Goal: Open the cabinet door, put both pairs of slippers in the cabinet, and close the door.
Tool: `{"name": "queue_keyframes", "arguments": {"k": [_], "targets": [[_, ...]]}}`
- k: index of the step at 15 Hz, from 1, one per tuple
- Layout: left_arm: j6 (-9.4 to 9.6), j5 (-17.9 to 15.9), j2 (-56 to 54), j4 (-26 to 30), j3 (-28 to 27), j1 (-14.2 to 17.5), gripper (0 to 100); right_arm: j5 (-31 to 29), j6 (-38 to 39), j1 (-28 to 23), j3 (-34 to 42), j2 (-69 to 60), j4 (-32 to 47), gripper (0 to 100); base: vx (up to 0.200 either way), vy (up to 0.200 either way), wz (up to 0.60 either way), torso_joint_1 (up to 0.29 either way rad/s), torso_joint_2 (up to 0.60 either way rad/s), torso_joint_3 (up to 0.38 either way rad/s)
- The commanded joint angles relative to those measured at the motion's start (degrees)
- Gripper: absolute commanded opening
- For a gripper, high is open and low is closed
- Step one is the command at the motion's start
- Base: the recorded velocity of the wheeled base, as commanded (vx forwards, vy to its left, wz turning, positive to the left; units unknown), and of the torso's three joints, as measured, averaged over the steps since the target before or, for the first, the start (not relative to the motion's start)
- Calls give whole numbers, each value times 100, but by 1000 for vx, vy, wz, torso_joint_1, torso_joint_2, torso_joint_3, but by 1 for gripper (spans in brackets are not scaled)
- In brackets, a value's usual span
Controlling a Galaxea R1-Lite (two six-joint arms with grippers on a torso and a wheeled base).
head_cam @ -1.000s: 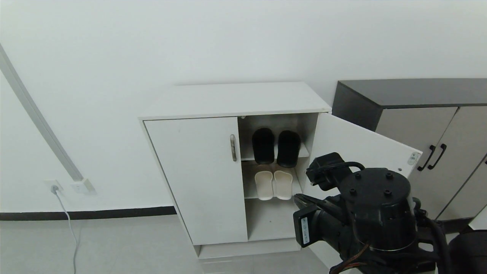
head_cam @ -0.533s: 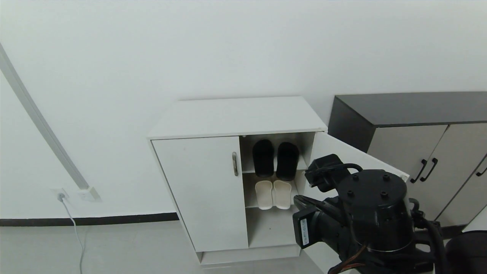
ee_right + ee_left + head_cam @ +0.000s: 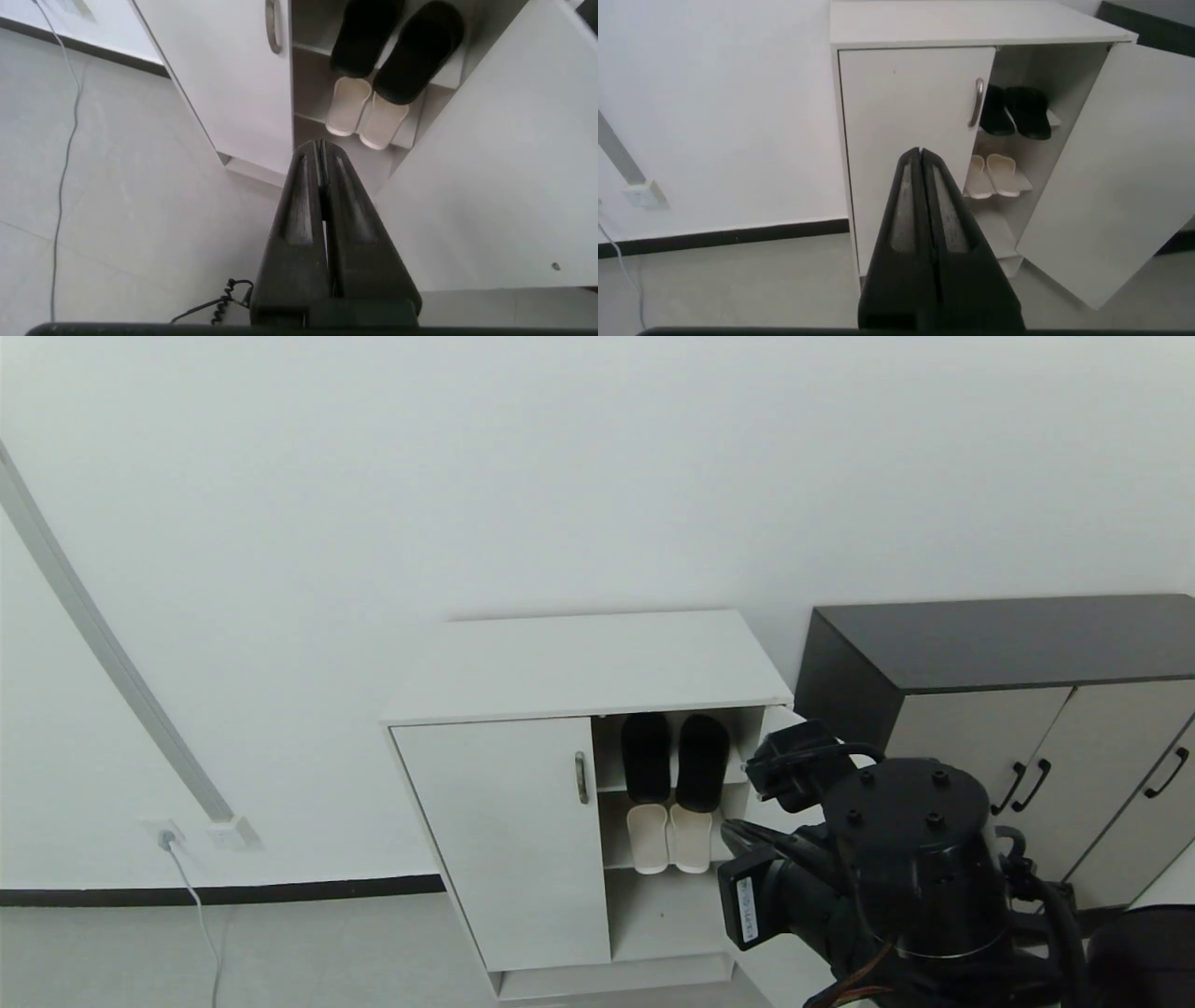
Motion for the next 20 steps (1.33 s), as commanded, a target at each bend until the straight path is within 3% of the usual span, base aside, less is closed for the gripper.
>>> {"name": "queue_keyframes", "arguments": {"k": [1,5,16,20], "targets": [[-2,4,-1,0,2,-4,0,-1,0,-1,30,12,-1,0,0,0,0,212,-486,-256],[7,-4,-1,0,2,4,0,-1,-18,-54,65,-15,-1,0,0,0,0,174,-382,-209],[-2,-4,-1,0,2,4,0,-9,-141,-45,232,-15,-88,0,0,0,0,4,-7,-5],[-2,4,-1,0,2,4,0,-27,-370,-28,460,12,-361,0,0,0,-600,0,-5,2]]}}
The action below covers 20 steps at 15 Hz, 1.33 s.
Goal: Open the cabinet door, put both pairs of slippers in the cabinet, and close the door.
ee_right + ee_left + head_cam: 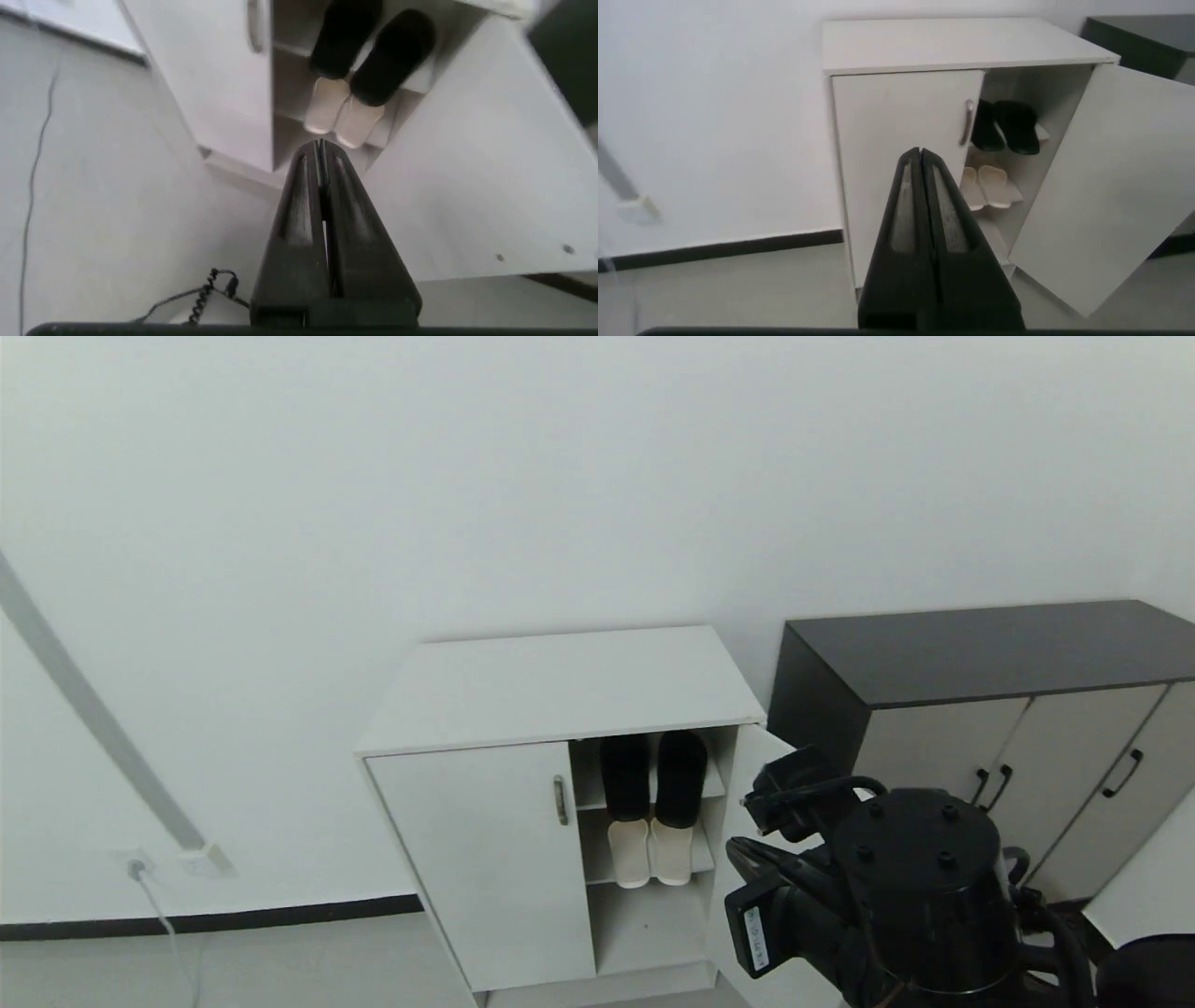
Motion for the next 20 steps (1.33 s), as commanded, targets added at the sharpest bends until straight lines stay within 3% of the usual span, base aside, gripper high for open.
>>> {"name": "queue_keyframes", "arguments": {"k": [1,11,16,20], "targets": [[-2,3,-1,-2,-1,3,0,-11,1,-10,41,12,-40,0,0,0,-600,22,2,-2],[-2,12,-1,-2,-1,-6,0,6,1,-124,41,135,-251,0,0,0,-60,2,0,-1],[-11,12,-1,-2,-1,3,0,24,19,-124,32,170,-260,0,-200,0,0,10,6,0],[-2,12,-1,-2,-1,3,0,15,-25,-414,-65,460,-664,0,0,0,0,0,0,0]]}}
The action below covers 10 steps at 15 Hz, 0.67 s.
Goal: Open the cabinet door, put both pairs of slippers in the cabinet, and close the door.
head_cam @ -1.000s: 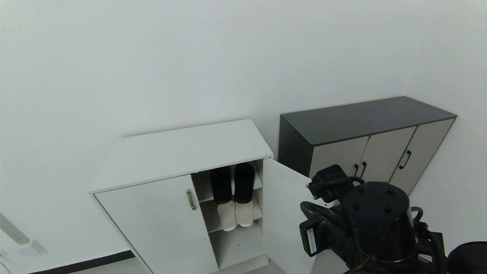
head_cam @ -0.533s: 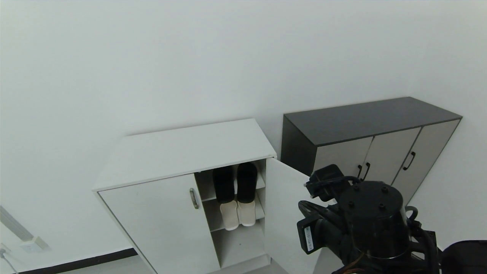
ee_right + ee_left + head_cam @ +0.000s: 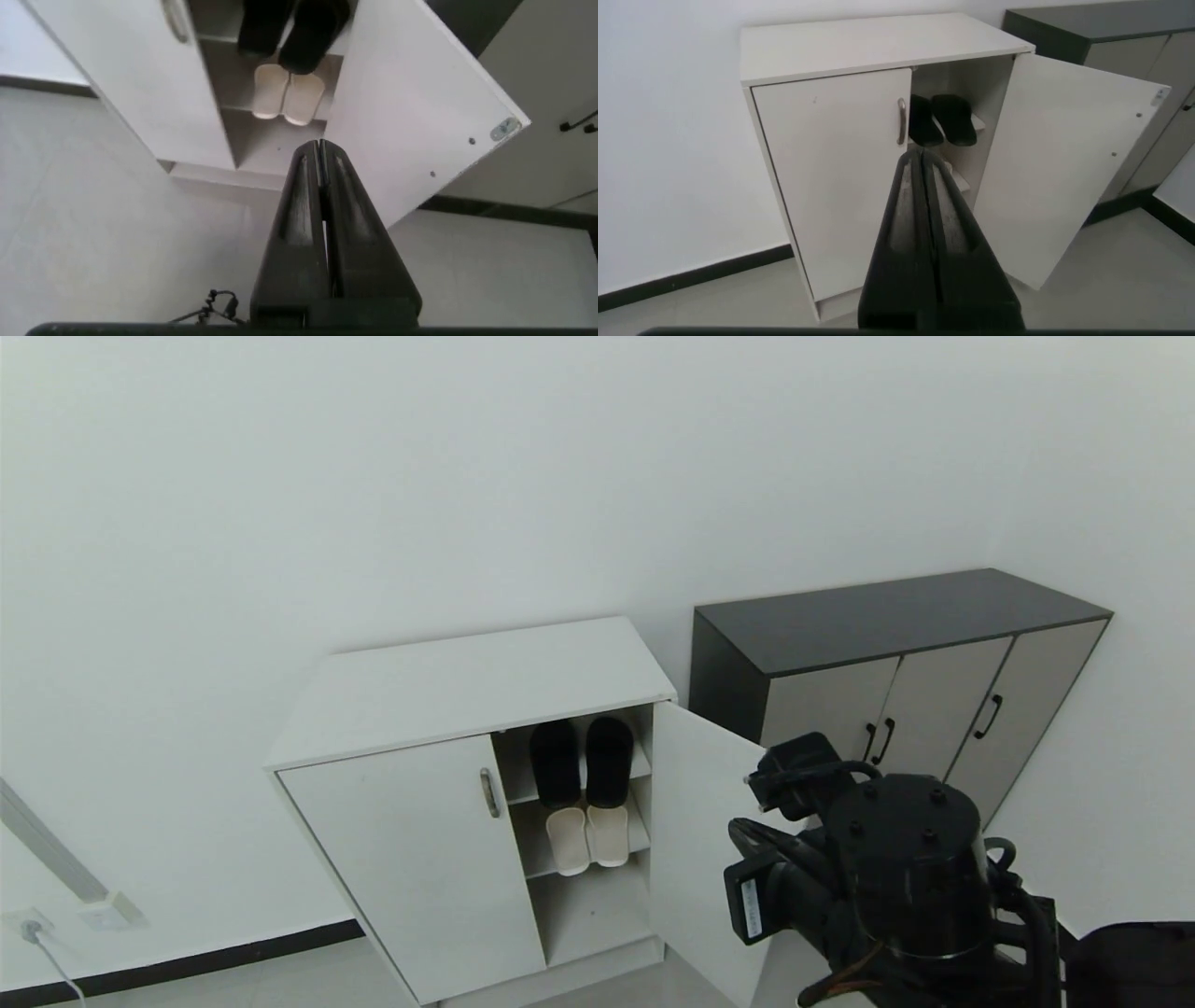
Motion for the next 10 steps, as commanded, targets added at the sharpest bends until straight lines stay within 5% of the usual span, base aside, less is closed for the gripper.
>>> {"name": "queue_keyframes", "arguments": {"k": [1,5,10], "targets": [[-2,-1,-1,0,1,4,0,-3,-65,-296,-204,262,-117,0,0,0,0,0,0,0],[7,-10,-1,0,1,-4,0,726,-223,-1272,-863,385,24,0,0,0,0,0,0,0],[7,-10,-1,0,1,-4,0,1429,41,-2458,-2516,877,1526,0,0,0,0,0,0,0]]}}
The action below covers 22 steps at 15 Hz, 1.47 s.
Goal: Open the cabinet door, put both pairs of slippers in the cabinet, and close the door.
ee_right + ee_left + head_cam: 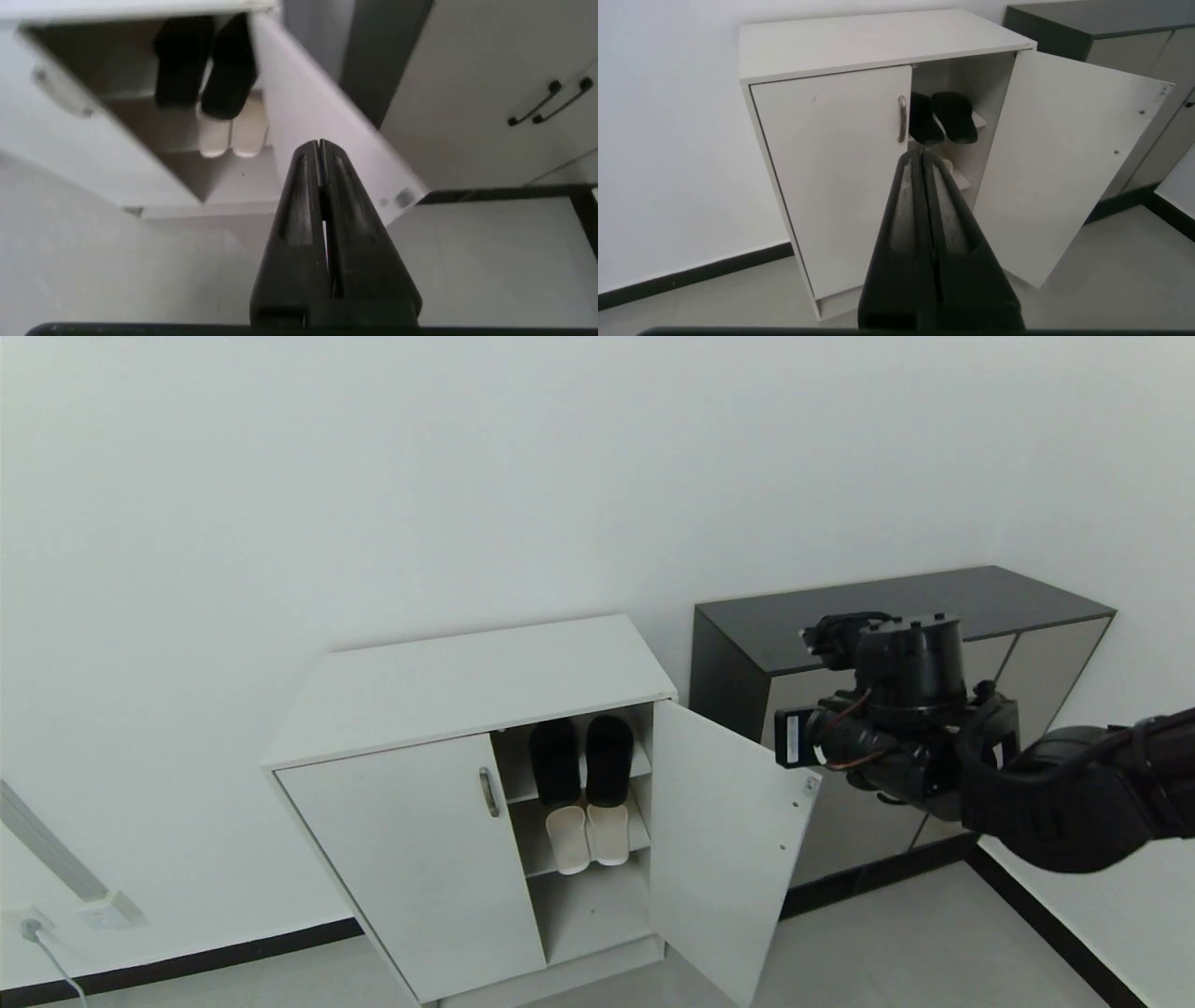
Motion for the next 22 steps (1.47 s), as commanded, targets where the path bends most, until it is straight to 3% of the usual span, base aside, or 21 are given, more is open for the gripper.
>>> {"name": "queue_keyframes", "arguments": {"k": [1,10,22], "targets": [[-13,10,-1,-2,1,4,0,194,121,-412,-675,466,270,0,0,0,0,0,0,0],[-13,10,-1,-2,1,4,0,247,252,-922,-1853,2031,323,0,0,0,0,0,0,0],[-13,18,-1,-2,1,4,0,247,252,-1010,-1941,2452,331,0,0,0,0,0,0,0]]}}
